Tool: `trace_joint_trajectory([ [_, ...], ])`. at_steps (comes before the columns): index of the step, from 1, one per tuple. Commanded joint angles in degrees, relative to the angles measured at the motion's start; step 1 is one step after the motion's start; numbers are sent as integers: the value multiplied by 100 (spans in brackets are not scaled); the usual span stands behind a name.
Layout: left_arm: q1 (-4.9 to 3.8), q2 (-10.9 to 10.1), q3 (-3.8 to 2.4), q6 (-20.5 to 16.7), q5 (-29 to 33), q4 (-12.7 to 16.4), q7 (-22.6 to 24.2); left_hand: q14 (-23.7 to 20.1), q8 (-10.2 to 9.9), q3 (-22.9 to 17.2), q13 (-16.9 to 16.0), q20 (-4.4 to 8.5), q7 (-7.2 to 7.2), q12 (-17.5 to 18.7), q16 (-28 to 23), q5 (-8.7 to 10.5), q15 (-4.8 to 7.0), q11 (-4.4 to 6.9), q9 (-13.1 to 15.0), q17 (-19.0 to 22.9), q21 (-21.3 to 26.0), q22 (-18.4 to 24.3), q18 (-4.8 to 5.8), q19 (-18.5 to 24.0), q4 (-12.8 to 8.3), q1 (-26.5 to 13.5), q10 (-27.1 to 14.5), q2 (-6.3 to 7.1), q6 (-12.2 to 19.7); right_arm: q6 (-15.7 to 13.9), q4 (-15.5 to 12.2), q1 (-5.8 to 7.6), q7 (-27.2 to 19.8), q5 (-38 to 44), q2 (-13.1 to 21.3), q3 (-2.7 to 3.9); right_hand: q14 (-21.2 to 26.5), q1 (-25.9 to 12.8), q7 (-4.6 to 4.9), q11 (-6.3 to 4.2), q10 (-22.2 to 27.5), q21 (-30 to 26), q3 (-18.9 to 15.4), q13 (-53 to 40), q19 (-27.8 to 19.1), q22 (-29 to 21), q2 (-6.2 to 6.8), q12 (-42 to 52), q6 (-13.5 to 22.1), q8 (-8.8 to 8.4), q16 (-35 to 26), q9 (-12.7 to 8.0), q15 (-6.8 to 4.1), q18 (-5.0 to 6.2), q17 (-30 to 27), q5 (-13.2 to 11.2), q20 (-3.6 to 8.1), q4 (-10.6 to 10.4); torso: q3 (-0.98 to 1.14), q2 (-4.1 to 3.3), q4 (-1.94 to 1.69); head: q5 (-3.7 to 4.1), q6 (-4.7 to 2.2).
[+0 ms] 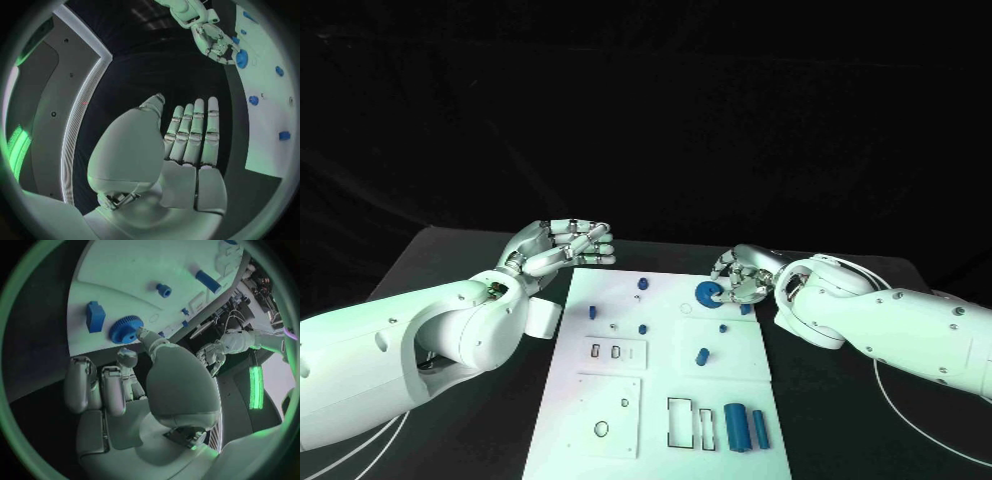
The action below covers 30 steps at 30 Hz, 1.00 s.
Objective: Assemble the parts on the task board
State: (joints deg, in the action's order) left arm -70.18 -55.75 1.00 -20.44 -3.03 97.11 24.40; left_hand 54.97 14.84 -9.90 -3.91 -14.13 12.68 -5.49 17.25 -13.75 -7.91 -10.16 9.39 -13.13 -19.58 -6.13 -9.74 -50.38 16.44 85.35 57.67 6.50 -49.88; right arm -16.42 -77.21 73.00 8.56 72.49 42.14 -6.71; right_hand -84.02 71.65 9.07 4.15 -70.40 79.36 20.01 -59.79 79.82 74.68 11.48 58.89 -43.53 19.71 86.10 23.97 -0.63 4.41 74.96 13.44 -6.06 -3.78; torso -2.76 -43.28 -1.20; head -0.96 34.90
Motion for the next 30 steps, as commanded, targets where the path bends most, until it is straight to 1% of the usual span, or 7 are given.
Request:
trace_joint_trajectory([
  [1, -8, 5, -5, 88, 6, 14, 51, -10, -9, 0, 1, 1, 76, 24, 7, 30, -11, -36, 10, -5, -18, 5, -74, -29, 3, -61, 9, 5, 37, 19, 52, -5, 25, 108, -48, -3, -391, 82, 10, -3, -50, 42, 57, -45, 40, 22, -4, 54, 25, 38, 28, 10, 57, -76, 387, -25, -2, 9, 4, 0, -1, -7, 14],
  [5, -8, 3, -5, 91, 6, 14, 48, -10, -9, 0, 1, 1, 76, 24, 7, 30, -11, -36, 10, -5, -18, 5, -74, -29, 3, -61, 9, 5, 37, 36, 109, -19, 19, 116, -104, -10, -396, 106, 9, -4, -80, 52, 89, -116, 49, 40, -12, 135, 12, 64, 41, 15, 57, -79, 415, -48, -3, 22, 6, -3, -4, -16, 27],
  [9, -8, 0, -5, 93, 6, 10, 43, -10, -9, 0, 1, 1, 76, 24, 7, 30, -11, -36, 10, -5, -18, 5, -74, -29, 3, -61, 9, 5, 37, 46, 137, -42, 16, 133, -138, -14, -399, 123, 9, -4, -91, 58, 112, -153, 54, 52, -14, 175, 6, 79, 49, 17, 57, -81, 434, -57, -3, 32, 12, -3, 6, -30, 51],
  [13, -7, 11, -5, 101, 6, -7, 39, -10, -9, 0, 1, 1, 76, 24, 7, 30, -11, -36, 10, -5, -18, 5, -74, -29, 3, -61, 9, 5, 37, 103, 152, -60, 0, 156, -148, -16, -413, 131, 7, -5, -108, 99, 134, -196, 92, 114, -14, 225, -13, 100, 77, 22, 57, -95, 514, -63, -3, 38, 6, -1, 11, -22, 90],
  [16, -7, 18, -5, 104, 6, -17, 37, -10, -9, 0, 1, 1, 76, 24, 7, 30, -11, -36, 10, -5, -18, 5, -74, -29, 3, -61, 9, 5, 37, 137, 156, -68, 7, 170, -146, -17, -420, 132, 4, -7, -127, 127, 154, -240, 118, 156, -15, 275, -37, 123, 92, 26, 57, -105, 551, -61, -3, 41, 4, -1, 15, -29, 103],
  [22, -7, 23, -5, 106, 6, -28, 36, -14, -5, -2, -1, 1, 74, 28, 6, 30, -10, -34, 13, -11, -17, 8, -75, -31, 2, -59, 16, 1, 33, 181, 164, -85, 24, 205, -143, -19, -432, 125, 0, -10, -192, 161, 187, -354, 148, 208, -15, 403, -72, 155, 117, 31, 56, -116, 614, -56, -2, 42, 13, 4, 8, -27, 101],
  [30, -6, 24, -5, 108, 6, -34, 33, -14, -5, -2, -1, 1, 74, 28, 6, 30, -10, -34, 13, -11, -17, 8, -75, -31, 2, -59, 16, 1, 33, 143, 153, -108, 22, 309, -158, -22, -434, 129, -3, -13, -235, 178, 212, -428, 163, 235, -13, 485, -90, 170, 124, 31, 54, -121, 629, -41, -1, 49, 11, 0, 1, -24, 104],
])
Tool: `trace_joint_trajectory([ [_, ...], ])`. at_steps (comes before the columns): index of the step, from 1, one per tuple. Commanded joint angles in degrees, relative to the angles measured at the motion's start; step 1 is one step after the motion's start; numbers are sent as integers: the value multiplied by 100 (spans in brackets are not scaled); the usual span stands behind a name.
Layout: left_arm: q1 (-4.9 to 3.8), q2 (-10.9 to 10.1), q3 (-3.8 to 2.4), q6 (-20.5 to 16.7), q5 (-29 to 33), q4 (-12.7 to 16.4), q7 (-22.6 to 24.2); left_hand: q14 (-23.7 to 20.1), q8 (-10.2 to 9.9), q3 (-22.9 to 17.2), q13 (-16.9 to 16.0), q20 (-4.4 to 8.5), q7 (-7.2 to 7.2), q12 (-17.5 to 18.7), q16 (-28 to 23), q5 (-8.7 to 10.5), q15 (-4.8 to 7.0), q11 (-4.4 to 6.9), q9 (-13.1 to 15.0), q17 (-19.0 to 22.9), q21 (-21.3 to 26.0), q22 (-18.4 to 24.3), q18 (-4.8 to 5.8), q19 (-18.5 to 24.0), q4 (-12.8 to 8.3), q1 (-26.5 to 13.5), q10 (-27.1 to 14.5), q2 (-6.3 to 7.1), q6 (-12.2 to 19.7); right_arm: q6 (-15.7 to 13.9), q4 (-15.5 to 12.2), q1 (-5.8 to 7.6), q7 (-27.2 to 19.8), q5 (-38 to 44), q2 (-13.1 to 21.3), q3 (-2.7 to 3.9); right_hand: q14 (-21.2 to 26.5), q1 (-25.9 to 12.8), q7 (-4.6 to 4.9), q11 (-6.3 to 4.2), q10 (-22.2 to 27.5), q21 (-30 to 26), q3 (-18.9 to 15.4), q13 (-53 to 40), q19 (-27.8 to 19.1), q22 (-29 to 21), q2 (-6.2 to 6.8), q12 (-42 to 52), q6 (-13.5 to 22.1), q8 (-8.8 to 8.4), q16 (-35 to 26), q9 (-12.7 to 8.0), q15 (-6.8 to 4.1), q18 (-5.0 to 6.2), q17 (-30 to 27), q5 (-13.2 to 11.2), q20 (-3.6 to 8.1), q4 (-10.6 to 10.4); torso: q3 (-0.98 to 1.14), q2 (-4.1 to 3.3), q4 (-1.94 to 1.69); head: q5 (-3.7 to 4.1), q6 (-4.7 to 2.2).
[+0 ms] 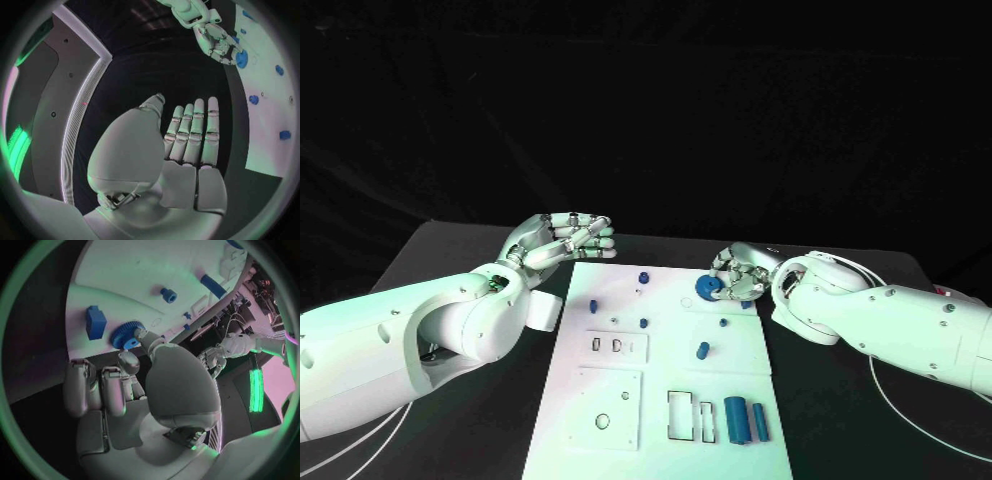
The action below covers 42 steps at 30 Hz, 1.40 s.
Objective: Assemble the parts on the task board
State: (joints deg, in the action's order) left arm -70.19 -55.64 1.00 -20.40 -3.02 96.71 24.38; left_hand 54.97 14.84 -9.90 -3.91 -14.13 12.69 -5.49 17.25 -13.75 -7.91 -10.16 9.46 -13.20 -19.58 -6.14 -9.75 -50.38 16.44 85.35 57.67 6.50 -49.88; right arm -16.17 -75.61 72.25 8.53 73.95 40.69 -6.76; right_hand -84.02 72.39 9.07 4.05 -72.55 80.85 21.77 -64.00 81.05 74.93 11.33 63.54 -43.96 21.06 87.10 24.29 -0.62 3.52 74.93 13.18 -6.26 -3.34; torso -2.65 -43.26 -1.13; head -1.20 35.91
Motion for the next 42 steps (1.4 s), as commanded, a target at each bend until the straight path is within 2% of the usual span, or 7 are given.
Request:
trace_joint_trajectory([
  [1, -6, 13, -5, 104, 6, 5, 34, -14, -5, -2, -1, 1, 74, 28, 6, 30, -10, -34, 5, -5, -17, 9, -75, -31, 2, -59, 16, 1, 33, 94, -11, -37, 30, 186, -16, -18, -436, 54, -4, -4, -50, 35, 47, -53, 45, 219, 1, 71, -55, 41, 29, -2, 53, -35, 643, -10, 19, 7, 1, -1, -6, 0, -7],
  [12, -6, 12, -5, 108, 6, 2, 18, -14, -5, -2, -1, 1, 74, 28, 6, 30, -10, -34, 5, -5, -17, 9, -75, -31, 2, -59, 16, 1, 33, -374, -109, -64, 296, 577, -47, -30, -458, -155, -96, -77, -417, 139, 232, -607, 136, 387, -67, 686, -454, 176, 83, 8, -1, -66, 778, 41, 58, -139, 0, 3, -4, 18, 4],
  [16, -6, 10, -5, 109, 6, -1, 13, -14, -5, -2, -1, 1, 74, 28, 6, 30, -10, -34, 5, -5, -17, 9, -75, -31, 2, -59, 16, 1, 33, -588, -163, -72, 348, 714, -41, -31, -463, -150, -153, -128, -506, 169, 372, -738, 164, 439, -100, 821, -627, 181, 93, 21, -44, -77, 805, -68, 96, -146, -1, 3, -8, 19, 6],
  [23, -6, 4, -5, 113, 6, -7, 5, -14, -5, -2, -1, 1, 74, 28, 6, 30, -10, -34, 5, -5, -17, 9, -75, -31, 2, -59, 16, 1, 33, -1026, -335, -87, 351, 986, -8, -33, -472, -164, -201, -168, -608, 203, 508, -893, 197, 496, -109, 976, -771, 190, 108, 48, -78, -89, 851, 7, 128, -149, 1, 2, -1, 8, -11],
  [29, -6, 3, -5, 115, 7, -15, 2, -18, -3, -7, -1, 0, 72, 33, 5, 29, -9, -32, 7, -12, -17, 11, -75, -32, 2, -56, 21, -5, 34, -1442, -607, -93, 378, 1336, 27, -32, -476, -173, -207, -175, -626, 221, 536, -921, 215, 525, -87, 1003, -792, 182, 115, 53, -86, -96, 875, 26, 137, -143, -1, 6, -3, -5, -27],
  [35, -6, -1, -5, 110, 7, -23, 0, -18, -3, -9, -1, 0, 72, 35, 5, 28, -9, -32, 8, -13, -17, 12, -75, -32, 0, -52, 21, -7, 34, -1584, -849, -89, 460, 1754, -53, -31, -476, -211, -210, -177, -628, 230, 546, -926, 224, 540, -44, 1005, -806, 166, 115, 59, -90, -99, 873, -29, 144, -149, -2, 2, -3, -23, -56],
  [42, -6, 9, -5, 108, 7, -28, -1, -20, -3, -13, -1, 1, 72, 38, 4, 27, -8, -32, 8, -16, -17, 13, -75, -32, -3, -46, 22, -10, 36, -1607, -823, -92, 536, 2027, -389, -62, -475, -214, -210, -178, -635, 224, 550, -936, 219, 534, -37, 1015, -806, 162, 115, 60, -91, -97, 871, -41, 145, -149, -6, -2, -14, -33, -56],
])
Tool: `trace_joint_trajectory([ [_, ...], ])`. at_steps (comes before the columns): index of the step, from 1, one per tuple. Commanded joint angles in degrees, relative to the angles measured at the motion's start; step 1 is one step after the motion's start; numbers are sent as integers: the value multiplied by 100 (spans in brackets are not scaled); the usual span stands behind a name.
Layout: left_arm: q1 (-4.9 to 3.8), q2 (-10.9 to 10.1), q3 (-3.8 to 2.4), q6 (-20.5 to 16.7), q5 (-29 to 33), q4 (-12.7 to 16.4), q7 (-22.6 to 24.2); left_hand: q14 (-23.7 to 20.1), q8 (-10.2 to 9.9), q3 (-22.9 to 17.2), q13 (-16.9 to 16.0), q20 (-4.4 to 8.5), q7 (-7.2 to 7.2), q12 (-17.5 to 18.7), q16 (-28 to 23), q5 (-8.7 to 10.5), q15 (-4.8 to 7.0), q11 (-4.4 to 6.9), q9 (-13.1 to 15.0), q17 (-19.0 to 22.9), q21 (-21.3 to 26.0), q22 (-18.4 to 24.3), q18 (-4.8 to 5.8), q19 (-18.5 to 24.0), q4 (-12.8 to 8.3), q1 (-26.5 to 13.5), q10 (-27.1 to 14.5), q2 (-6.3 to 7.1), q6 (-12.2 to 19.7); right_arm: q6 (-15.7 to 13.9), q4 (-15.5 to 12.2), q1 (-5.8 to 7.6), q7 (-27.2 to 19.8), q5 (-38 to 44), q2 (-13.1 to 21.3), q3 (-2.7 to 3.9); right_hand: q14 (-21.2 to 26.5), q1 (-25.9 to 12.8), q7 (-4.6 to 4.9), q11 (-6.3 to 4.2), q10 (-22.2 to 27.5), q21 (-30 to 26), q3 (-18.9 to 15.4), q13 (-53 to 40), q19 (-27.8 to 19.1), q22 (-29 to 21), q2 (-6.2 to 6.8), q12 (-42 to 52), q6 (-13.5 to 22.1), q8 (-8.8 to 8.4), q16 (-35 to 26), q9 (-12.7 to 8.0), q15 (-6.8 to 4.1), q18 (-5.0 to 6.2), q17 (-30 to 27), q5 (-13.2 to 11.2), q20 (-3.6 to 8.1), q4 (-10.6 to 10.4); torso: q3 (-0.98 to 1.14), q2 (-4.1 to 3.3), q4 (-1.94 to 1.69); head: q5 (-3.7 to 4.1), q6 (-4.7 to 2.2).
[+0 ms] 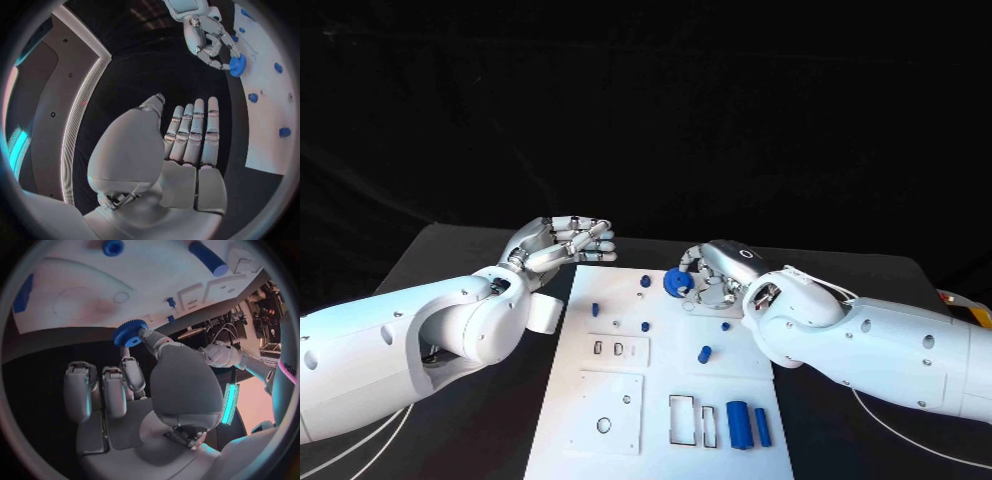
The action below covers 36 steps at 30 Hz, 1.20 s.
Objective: Assemble the parts on the task board
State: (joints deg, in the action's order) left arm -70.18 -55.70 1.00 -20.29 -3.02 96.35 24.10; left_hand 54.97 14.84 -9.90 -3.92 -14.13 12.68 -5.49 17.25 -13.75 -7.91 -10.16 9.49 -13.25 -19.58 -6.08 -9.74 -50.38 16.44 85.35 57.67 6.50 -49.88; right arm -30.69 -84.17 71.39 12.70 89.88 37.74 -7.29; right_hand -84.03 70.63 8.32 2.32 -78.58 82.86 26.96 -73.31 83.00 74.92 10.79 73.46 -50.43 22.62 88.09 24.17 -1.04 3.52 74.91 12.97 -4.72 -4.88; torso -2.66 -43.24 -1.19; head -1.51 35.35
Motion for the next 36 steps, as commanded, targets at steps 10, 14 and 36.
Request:
trace_joint_trajectory([
  [10, -7, 35, -5, 99, 7, 11, 26, -20, -3, -13, -1, 1, 72, 38, 4, 27, -9, -32, 6, -10, -17, 7, -76, -32, -3, -46, 22, -10, 36, -101, 299, -87, 144, 498, -508, -47, -475, -44, -134, -3, -27, 18, 41, -1, 18, 528, 18, 17, -152, -6, 16, 71, -50, -96, 874, -33, -7, 3, -7, -7, -1, -39, 15],
  [14, -7, 48, -5, 101, 7, 12, 26, -20, -3, -13, -1, 1, 72, 38, 4, 27, -9, -32, 6, -10, -17, 7, -76, -32, -3, -46, 22, -10, 36, -77, 452, -177, 137, 503, -702, -55, -474, -46, -133, -3, -27, 15, 44, -2, 15, 524, 18, 18, -150, -9, 15, 70, -50, -95, 871, -34, -7, 2, -6, -11, -7, -46, 16],
  [36, -9, 50, -5, 123, 7, 3, -14, -23, -3, -19, -1, 1, 71, 44, 3, 27, -9, -32, 7, -16, -17, 10, -76, -33, -6, -35, 24, -12, 38, -65, 884, -295, 127, 616, -1112, -80, -467, -74, -110, 13, 7, -21, 83, 28, -19, 482, 42, -20, -95, -72, 5, 62, -41, -84, 839, -42, -8, -4, 4, -5, 13, -86, 29],
])
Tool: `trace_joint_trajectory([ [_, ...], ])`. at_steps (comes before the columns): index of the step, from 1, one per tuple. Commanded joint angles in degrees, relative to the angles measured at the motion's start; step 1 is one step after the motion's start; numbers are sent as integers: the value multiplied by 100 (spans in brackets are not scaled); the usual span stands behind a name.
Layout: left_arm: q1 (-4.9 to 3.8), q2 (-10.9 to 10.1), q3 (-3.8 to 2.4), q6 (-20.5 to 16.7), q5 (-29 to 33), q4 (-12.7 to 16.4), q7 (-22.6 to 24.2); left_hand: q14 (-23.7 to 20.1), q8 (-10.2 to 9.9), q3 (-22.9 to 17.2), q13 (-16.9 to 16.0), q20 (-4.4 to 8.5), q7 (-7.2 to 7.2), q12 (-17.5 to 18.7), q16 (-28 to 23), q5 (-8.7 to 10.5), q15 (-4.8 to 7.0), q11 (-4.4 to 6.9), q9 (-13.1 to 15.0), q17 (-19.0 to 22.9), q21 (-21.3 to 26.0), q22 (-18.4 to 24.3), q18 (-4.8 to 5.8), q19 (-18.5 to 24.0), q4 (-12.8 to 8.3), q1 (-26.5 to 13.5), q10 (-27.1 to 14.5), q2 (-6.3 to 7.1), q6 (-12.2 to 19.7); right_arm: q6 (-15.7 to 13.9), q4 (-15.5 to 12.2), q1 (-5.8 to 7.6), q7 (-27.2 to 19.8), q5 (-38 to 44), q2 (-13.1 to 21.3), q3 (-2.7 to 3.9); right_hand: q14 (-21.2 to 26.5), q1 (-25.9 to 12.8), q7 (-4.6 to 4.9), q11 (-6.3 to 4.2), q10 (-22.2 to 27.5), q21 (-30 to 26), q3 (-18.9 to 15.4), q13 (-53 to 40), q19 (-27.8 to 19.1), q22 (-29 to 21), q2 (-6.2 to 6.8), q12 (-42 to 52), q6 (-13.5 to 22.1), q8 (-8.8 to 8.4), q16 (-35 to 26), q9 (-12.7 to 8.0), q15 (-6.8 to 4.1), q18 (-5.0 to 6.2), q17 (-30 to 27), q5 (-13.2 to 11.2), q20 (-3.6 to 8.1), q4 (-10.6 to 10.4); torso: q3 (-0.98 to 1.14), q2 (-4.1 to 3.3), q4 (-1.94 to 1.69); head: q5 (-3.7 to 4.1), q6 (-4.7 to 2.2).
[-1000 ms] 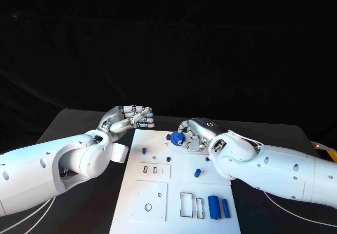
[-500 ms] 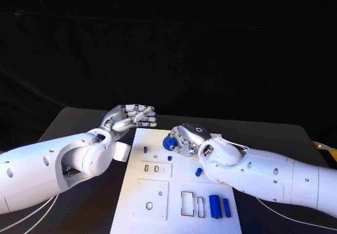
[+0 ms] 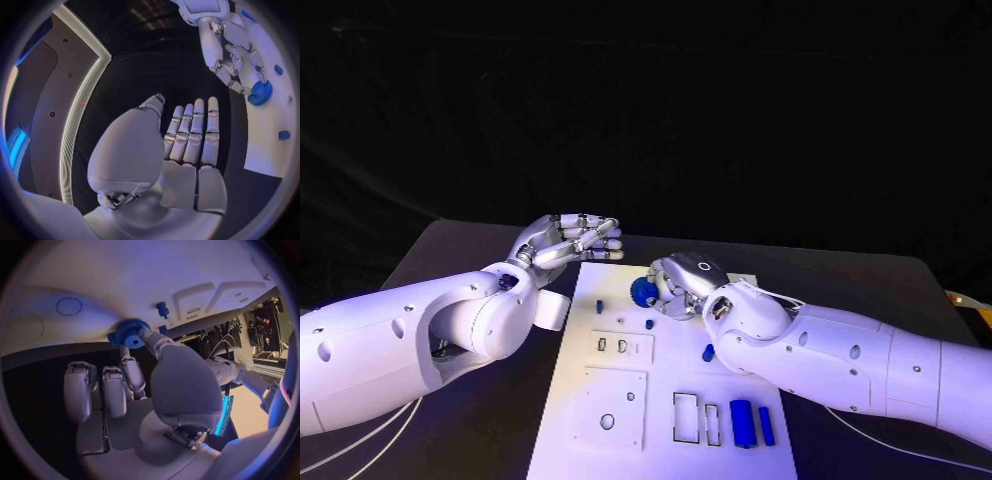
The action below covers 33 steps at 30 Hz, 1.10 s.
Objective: Assemble the parts on the task board
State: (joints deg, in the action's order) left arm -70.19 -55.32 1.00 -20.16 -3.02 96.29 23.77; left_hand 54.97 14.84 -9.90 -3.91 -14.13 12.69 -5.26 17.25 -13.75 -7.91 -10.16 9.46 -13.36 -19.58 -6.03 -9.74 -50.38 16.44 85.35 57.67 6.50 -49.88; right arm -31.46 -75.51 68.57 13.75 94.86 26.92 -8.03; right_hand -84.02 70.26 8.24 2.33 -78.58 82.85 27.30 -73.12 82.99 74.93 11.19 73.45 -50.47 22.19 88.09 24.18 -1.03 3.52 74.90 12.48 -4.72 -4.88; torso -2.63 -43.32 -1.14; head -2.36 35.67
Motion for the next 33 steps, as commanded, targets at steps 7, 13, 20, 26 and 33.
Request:
trace_joint_trajectory([
  [7, -8, 20, -5, 116, 6, 9, 12, -23, -3, -19, -1, 1, 71, 21, 3, 27, -9, -31, 10, -5, -17, 5, -76, -33, -6, -36, 24, -12, 38, -22, 66, -23, 10, 111, -102, -7, -464, -153, -9, 93, 73, -56, 73, 53, -48, 455, 83, -80, 108, -241, 4, 31, 24, -77, 837, -153, -55, -44, 0, 3, 1, 3, 0],
  [13, -8, 17, -5, 123, 6, 9, -1, -23, -3, -19, -1, 1, 71, 21, 3, 27, -9, -31, 10, -5, -17, 5, -76, -33, -6, -36, 24, -12, 38, -4, 100, -25, -39, 40, -131, -7, -455, -315, 47, 151, 130, -81, 19, 90, -66, 440, 124, -127, 258, -426, -5, 13, 79, -70, 808, -56, -109, -152, -3, 6, 3, -10, -12],
  [20, -9, 13, -5, 135, 6, 12, -19, -27, -2, -20, -2, 0, 71, 24, 2, 28, -9, -31, 11, -9, -17, 7, -76, -33, -5, -33, 28, -9, 38, 97, 114, -26, -77, -45, -135, -7, -453, -496, 60, 168, 170, -104, -100, 120, -81, 427, 182, -162, 294, -525, -6, 28, 96, -63, 805, 30, -133, -271, -1, 4, 8, -10, -13],
  [26, -9, 7, -5, 134, 6, 15, -24, -32, -2, -22, -2, 0, 69, 27, -1, 28, -10, -31, 12, -11, -16, 8, -75, -33, -7, -27, 28, -7, 40, 265, 126, -26, -123, -173, -124, -7, -453, -788, 82, 194, 194, -124, -393, 121, -86, 429, 142, -167, 335, -651, -3, 68, 120, -60, 815, 148, -158, -565, 3, 6, 7, -7, -8],
  [33, -9, 1, -5, 130, 6, 16, -28, -36, -3, -22, -1, 0, 70, 29, -3, 28, -11, -32, 12, -11, -16, 9, -75, -33, -7, -26, 27, -6, 42, 558, 136, -25, -124, -304, -104, -7, -466, -1040, 80, 197, 122, -92, -601, 21, -45, 490, 24, -61, 296, -714, 15, 113, 124, -73, 870, 230, -163, -886, 5, 4, 12, -6, 3],
])
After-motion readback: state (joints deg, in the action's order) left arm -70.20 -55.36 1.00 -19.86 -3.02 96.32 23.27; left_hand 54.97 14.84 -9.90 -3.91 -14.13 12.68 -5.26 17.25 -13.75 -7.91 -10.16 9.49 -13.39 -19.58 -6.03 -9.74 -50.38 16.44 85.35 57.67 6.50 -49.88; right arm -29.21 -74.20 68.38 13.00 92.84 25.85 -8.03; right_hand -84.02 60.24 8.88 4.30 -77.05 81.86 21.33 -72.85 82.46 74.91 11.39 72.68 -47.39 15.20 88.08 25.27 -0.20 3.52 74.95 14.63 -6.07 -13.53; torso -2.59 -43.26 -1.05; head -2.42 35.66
